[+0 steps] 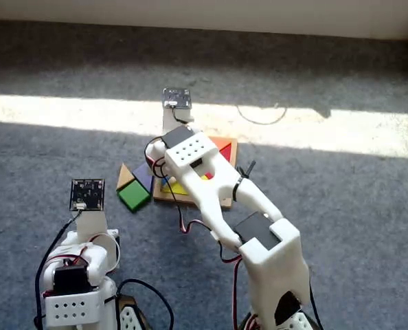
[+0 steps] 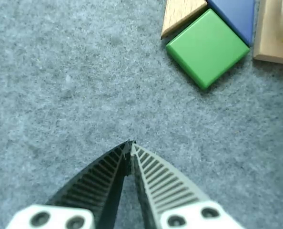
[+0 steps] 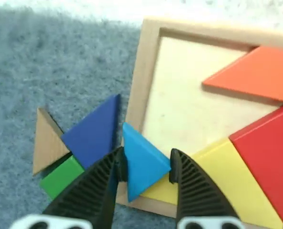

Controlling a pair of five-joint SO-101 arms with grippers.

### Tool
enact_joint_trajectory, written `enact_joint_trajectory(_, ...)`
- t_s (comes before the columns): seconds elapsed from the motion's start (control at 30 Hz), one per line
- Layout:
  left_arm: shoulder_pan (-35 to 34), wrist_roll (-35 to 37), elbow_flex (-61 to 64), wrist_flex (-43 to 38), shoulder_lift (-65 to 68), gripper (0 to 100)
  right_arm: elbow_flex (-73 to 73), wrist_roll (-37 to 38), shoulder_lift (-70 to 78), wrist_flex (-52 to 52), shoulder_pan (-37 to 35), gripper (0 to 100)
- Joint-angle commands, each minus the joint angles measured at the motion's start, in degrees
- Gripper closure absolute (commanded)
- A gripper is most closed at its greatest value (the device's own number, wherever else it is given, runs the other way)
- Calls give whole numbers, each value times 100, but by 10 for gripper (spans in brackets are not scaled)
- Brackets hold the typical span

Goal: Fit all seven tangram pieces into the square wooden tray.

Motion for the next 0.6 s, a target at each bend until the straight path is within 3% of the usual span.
enact_joint_trajectory(0.0,4,-35,110,26,-207,994,-338,-255,-136,48,-57,820)
enact_joint_trajectory(0.37,4,-35,110,26,-207,994,-374,-220,-171,374,-48,820)
enact_joint_trajectory(0.43,4,-35,110,26,-207,994,-435,-141,-215,400,-31,860)
enact_joint_trajectory(0.53,4,-35,110,26,-207,994,-479,545,-277,374,-13,998)
enact_joint_trajectory(0.57,4,-35,110,26,-207,994,-470,774,-286,400,-13,991)
